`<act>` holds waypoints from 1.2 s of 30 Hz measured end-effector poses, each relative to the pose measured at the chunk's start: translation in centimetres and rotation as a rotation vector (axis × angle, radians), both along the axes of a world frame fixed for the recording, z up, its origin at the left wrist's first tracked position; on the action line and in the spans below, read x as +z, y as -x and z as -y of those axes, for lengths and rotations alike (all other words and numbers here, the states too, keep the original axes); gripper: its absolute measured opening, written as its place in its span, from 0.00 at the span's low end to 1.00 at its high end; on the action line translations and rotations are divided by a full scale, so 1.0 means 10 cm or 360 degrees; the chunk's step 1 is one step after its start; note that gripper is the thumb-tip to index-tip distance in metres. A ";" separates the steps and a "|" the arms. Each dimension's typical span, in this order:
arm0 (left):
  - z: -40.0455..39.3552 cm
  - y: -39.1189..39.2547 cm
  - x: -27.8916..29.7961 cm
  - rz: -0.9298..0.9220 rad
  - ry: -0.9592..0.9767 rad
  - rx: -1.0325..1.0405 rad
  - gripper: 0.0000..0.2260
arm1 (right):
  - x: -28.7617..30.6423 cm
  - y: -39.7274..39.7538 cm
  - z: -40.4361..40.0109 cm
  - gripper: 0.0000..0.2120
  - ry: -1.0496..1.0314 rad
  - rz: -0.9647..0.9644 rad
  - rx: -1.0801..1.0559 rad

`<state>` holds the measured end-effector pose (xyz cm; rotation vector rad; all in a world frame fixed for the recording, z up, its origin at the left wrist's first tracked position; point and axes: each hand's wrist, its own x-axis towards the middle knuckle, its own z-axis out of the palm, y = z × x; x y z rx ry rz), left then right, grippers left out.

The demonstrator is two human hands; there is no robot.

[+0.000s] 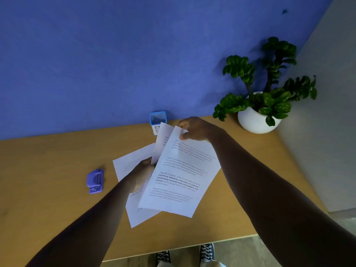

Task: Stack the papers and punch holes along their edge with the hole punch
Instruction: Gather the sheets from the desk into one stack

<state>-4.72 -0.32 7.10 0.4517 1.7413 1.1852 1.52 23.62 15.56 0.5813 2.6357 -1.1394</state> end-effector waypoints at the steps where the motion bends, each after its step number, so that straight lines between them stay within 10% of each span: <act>1: 0.00 0.01 -0.01 -0.0004 0.0012 -0.0007 0.10 | -0.03 0.00 -0.01 0.19 0.0007 -0.0002 0.0017; 25: -0.18 0.09 0.07 -0.0206 0.0062 -0.0137 0.22 | -0.15 0.20 -0.09 0.10 -0.0102 -0.0211 -0.0079; 36: -0.13 0.28 -0.15 -0.0596 0.0016 0.0305 0.14 | -0.42 0.06 -0.13 0.35 -0.0270 -0.0392 -0.0591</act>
